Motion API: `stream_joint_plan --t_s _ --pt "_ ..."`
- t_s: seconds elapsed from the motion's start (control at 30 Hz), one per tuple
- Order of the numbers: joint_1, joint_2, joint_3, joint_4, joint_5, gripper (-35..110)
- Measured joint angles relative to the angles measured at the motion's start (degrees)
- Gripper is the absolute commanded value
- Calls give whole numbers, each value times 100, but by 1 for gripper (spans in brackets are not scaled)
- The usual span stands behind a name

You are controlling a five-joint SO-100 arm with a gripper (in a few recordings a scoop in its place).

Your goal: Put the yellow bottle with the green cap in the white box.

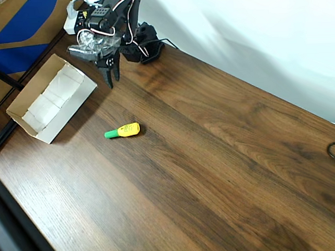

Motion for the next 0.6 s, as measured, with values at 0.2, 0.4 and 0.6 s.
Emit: stream_joint_plan --t_s 0.2,0.4,0.6 --pt "-114 -1143 -729 -492 -290 18" --pt "-448 -2672 -1714 -721 -352 19" --pt "-976 -4104 -2672 -773 -536 19"
